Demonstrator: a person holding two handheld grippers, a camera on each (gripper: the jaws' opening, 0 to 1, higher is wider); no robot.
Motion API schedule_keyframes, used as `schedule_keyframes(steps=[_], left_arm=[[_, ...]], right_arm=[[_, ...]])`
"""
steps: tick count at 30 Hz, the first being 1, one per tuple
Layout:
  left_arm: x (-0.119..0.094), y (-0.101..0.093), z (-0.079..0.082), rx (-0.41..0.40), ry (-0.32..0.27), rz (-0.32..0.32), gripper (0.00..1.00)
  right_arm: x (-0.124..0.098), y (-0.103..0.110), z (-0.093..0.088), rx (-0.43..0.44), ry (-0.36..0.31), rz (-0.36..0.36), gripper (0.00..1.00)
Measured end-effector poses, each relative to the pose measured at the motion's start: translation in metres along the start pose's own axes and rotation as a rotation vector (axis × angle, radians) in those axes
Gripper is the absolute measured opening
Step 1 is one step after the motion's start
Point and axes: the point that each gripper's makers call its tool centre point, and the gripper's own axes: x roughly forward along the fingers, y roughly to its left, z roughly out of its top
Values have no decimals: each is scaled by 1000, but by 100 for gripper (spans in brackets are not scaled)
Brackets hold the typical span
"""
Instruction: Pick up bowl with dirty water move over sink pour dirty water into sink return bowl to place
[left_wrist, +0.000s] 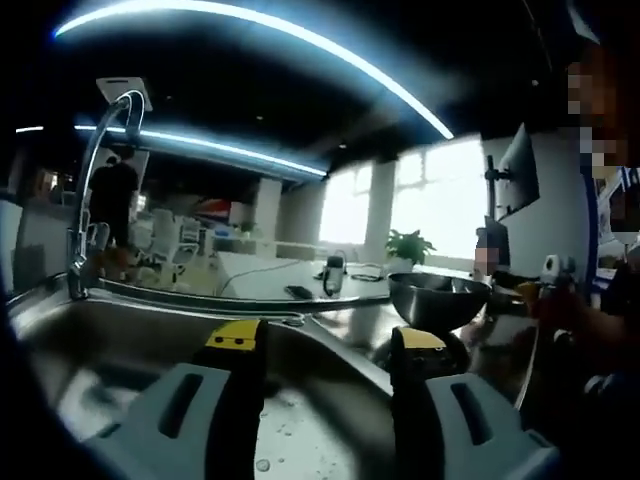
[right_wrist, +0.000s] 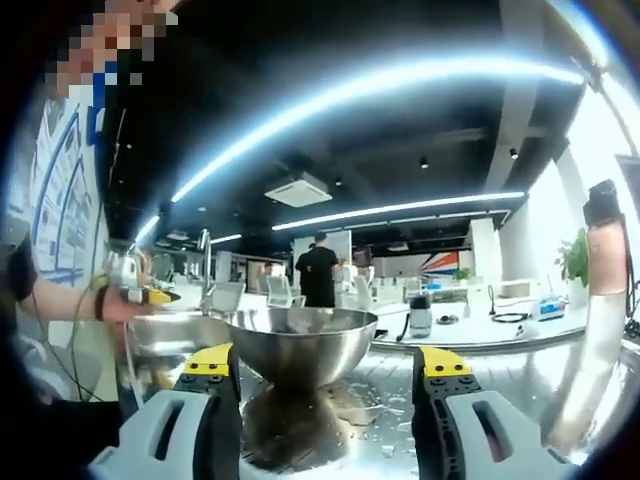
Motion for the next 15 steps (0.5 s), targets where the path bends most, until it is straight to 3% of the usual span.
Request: schedule_keyframes(steps=[4,6,9,15], left_arm=[[1,8,-11,-74,82,55,40],[3,4,-5,-126,57,38,43],[5,-4,-1,-108,65,25,51],[12,-26,17,-68,51,-20,51]], right_arm=[[-3,13,6,22,-31,64,56],[-3,14,3,9,-16,65,53],[-3,11,0,-32,-3,33,53],[-2,22,-3,-97,19,60,53]])
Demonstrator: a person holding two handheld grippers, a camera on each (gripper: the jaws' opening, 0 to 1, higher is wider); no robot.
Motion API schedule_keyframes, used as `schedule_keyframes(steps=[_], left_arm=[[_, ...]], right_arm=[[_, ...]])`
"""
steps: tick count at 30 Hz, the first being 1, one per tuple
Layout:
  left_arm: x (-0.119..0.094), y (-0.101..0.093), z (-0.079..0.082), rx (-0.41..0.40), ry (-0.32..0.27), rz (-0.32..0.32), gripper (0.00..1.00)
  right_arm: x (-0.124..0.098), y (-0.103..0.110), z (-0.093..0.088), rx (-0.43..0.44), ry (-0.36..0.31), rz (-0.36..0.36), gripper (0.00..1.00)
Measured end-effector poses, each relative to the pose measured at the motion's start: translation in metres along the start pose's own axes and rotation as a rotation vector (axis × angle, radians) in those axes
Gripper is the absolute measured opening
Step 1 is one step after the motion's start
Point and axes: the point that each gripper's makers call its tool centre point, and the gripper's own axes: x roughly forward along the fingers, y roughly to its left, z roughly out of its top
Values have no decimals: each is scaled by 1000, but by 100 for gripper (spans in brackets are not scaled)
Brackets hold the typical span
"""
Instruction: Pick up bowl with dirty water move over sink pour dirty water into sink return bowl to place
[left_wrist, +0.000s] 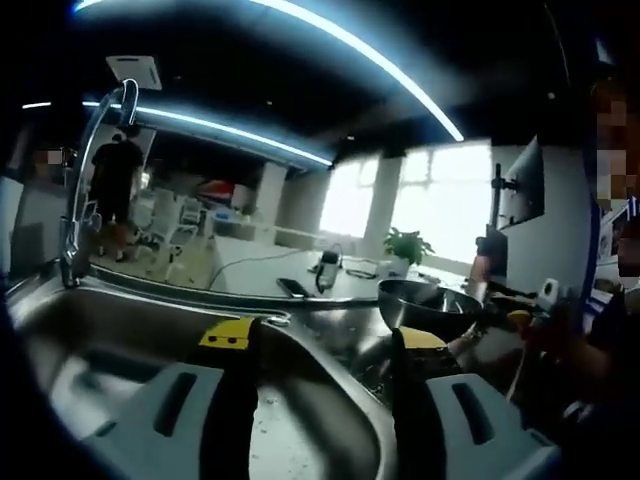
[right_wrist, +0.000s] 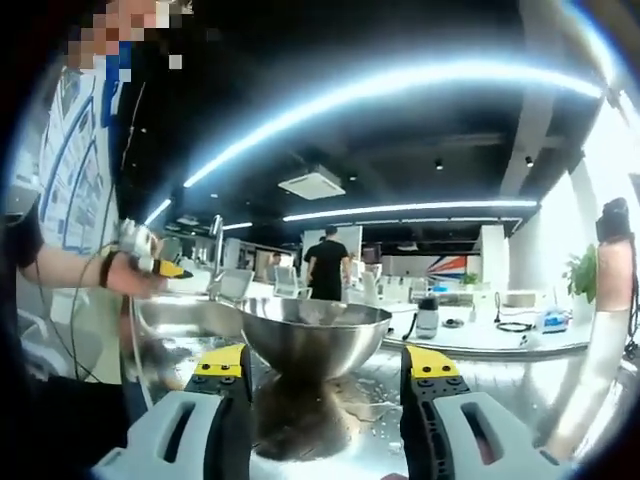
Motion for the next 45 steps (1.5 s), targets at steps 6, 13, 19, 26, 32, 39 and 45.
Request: schedule_keyframes(steps=[6,13,19,26,32,39,45], left_arm=[[11,-19,10,24,-17,-11,51],[10,-35,18,48,0,-35,51],[17,-38,23,58,24,-27,49],[38,-53,30,70,68,-57,45],[56,-51,33,79,100,-51,46],[73,-59,29,108,153,-69,45],[84,-74,29,113,184,-105,39]], right_arm=[[-1,0,0,-32,4,-22,51],[-4,-4,4,-2,-16,-26,52],[-7,-2,4,5,-21,-14,53],[-9,-2,4,12,-25,-6,53],[-7,-1,4,-8,-27,-14,53],[-7,-2,5,5,-32,-6,53],[-6,-3,4,-11,-31,-14,53]])
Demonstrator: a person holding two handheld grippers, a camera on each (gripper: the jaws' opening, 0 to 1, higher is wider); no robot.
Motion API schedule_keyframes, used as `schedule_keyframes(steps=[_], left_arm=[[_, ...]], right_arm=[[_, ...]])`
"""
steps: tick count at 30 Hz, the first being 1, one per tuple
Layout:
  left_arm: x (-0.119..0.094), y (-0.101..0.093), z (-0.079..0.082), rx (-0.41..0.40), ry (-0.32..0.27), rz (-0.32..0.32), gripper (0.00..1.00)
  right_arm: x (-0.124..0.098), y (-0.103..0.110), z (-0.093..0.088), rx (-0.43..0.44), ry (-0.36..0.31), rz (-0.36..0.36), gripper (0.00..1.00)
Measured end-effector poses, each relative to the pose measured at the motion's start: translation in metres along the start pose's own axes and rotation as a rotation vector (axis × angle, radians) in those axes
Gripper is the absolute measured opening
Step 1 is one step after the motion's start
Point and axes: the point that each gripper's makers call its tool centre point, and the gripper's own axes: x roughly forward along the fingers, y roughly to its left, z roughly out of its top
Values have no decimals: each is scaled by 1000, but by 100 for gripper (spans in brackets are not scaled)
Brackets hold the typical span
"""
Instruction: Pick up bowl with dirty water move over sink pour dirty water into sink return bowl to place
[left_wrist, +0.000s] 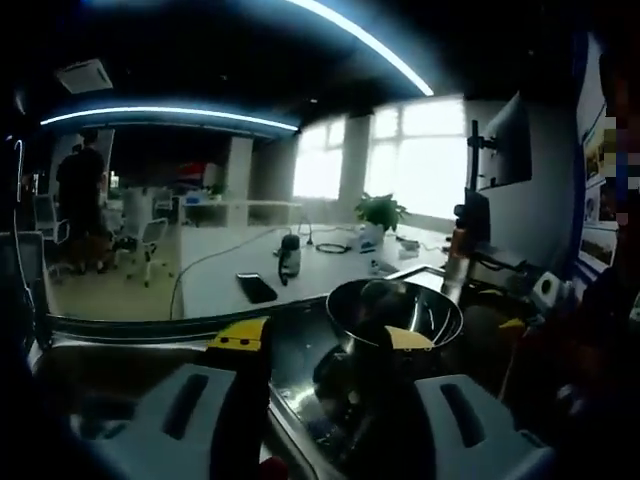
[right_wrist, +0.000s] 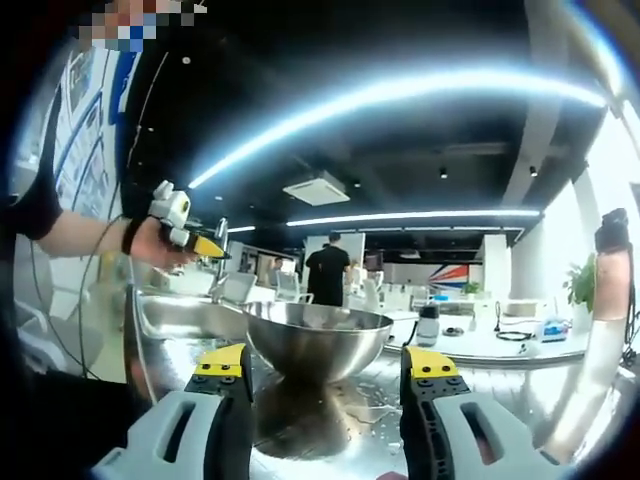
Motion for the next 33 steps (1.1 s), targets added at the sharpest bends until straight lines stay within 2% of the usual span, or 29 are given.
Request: schedule_keyframes(steps=[6,9,11,14,19,24,26,31,33], left_arm=[[13,-4,11,16,19,-27,38],[19,-8,15,-7,36,-48,41],[24,-6,18,2,54,-34,43],[30,0,15,38,95,-6,45],[41,-2,13,-3,147,-33,44],[51,0,7,9,210,-40,43],[55,-1,2,-2,239,-51,43],[63,2,2,-109,245,-71,43],[66,3,2,-128,252,-75,41]], right_arm=[[0,1,-2,-6,13,4,53],[1,1,-3,-10,18,3,53],[1,1,-4,-12,20,1,53],[1,0,-3,-13,20,-3,53],[1,-1,-2,-8,13,-6,52],[2,1,-3,-14,18,0,52],[1,0,-2,-13,13,-2,52],[1,-1,-2,1,9,-5,52],[1,-1,-3,-5,14,-2,52]])
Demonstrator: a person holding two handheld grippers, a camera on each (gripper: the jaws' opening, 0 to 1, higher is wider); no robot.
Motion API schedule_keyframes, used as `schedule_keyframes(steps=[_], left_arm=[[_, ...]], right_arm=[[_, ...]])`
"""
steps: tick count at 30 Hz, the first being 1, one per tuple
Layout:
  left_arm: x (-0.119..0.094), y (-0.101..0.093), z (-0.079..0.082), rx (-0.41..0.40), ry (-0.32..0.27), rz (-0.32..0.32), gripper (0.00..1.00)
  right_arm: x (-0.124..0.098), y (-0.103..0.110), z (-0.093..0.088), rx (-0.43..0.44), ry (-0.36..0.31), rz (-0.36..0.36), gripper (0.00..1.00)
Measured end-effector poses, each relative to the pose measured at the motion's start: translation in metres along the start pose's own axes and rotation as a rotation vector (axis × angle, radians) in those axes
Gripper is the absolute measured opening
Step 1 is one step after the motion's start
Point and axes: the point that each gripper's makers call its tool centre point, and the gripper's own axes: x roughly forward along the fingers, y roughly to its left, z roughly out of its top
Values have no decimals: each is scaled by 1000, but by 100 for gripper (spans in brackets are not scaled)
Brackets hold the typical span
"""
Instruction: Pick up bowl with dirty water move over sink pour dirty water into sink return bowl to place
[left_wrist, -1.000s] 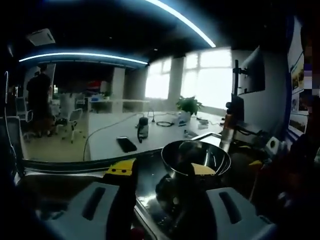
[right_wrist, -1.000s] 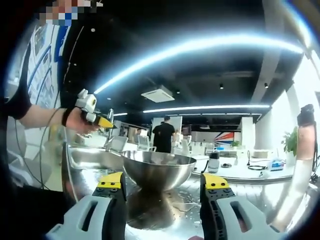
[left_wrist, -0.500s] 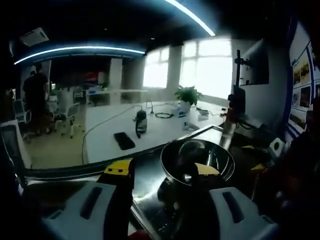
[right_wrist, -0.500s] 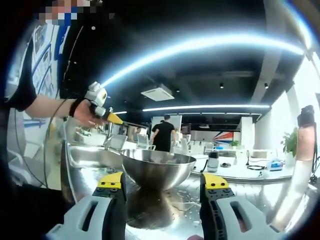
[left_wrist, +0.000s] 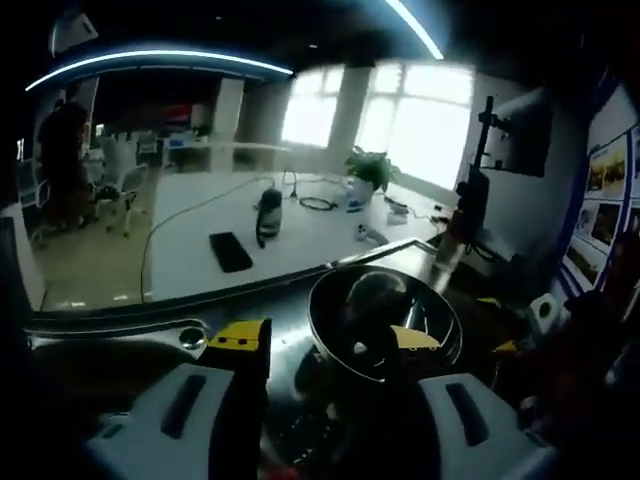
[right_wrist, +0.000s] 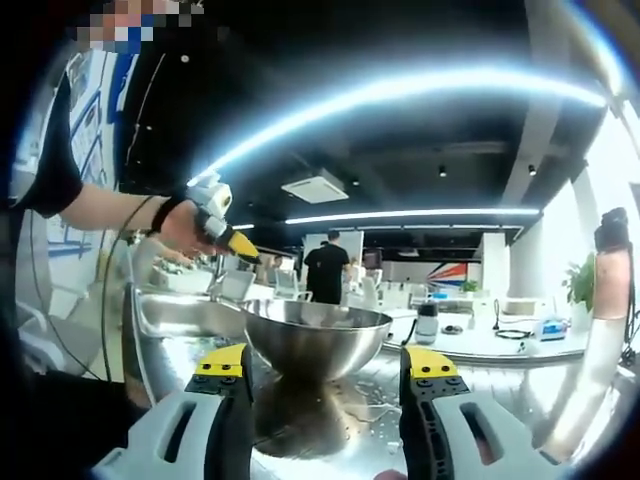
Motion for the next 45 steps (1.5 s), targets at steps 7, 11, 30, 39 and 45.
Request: schedule_keyframes(steps=[7,11,30,39,45], left_arm=[[9,-5,-16,56,112,-9,35],[17,-5,-20,29,154,-17,36],[35,-10,-42,-49,323,-2,31],[50,-8,-51,-86,396,10,29],[57,-4,-55,-91,469,31,24]], right_arm=[[0,-1,2,3,-10,-5,52],[0,0,1,-3,-3,0,52],[-1,2,3,-13,-20,9,52],[-1,3,4,-13,-22,17,52],[-1,3,4,-19,-22,19,52]])
